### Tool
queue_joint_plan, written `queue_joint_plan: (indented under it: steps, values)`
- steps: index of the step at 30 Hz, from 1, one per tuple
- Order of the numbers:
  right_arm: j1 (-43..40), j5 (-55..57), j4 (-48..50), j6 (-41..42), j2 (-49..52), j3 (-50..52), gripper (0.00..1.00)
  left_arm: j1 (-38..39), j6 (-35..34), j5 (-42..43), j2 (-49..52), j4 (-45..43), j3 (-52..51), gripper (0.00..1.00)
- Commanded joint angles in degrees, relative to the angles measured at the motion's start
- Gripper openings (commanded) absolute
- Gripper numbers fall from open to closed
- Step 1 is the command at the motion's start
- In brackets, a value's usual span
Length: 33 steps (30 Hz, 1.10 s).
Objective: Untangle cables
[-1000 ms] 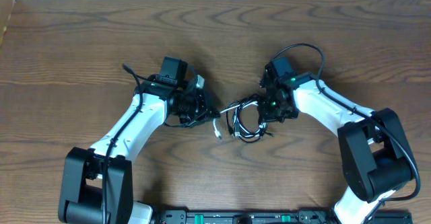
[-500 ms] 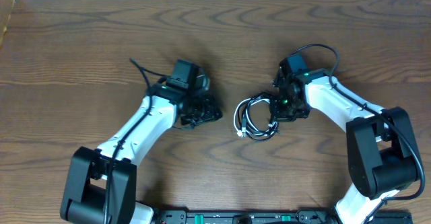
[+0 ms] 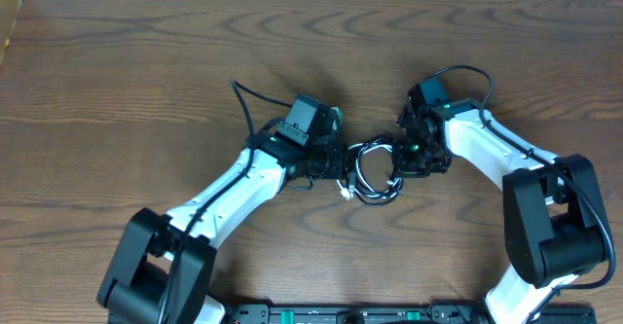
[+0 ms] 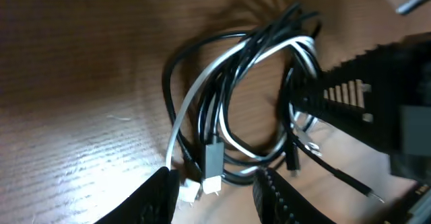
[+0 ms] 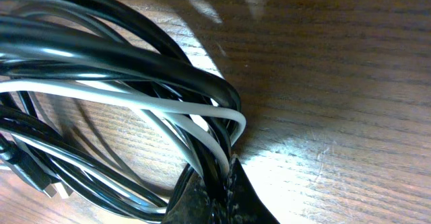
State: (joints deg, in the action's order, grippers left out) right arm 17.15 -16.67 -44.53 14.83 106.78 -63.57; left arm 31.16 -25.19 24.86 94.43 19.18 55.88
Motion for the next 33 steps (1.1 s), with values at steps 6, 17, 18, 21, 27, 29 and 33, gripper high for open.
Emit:
queue_joint_plan:
  steps: [6, 17, 18, 21, 27, 29, 33]
  values:
    - [-0.3, -0.9, -0.6, -0.4, 0.7, -0.1, 0.01, 2.4, 1.0, -4.6, 4.6, -0.7, -0.5, 0.40]
    - [-0.3, -3.9, -0.6, -1.7, 0.7, -0.1, 0.01, 2.8, 1.0, -9.3, 5.5, -2.4, -0.5, 0.40]
    - [-0.3, -3.9, -0.6, -1.7, 0.7, -0.1, 0.01, 3.0, 1.0, -9.3, 5.6, -3.0, -0.5, 0.40]
    - [-0.3, -3.9, -0.6, -1.8, 0.7, -0.1, 0.01, 3.6, 1.2, -9.3, 6.7, -4.7, -0.5, 0.40]
    - [-0.6, -3.9, -0.6, -1.8, 0.7, -0.1, 0.01, 4.3, 2.0, -9.4, 9.1, -6.7, -0.5, 0.34]
    - [-1.0, -3.9, -0.8, -1.8, 0.7, -0.1, 0.01, 4.3, 1.6, -10.2, 9.1, -6.6, -0.5, 0.30]
    - [-4.1, -8.4, -3.2, -7.1, -0.7, -0.3, 0.01, 4.1, -2.1, -14.0, 9.1, -6.0, -0.5, 0.23]
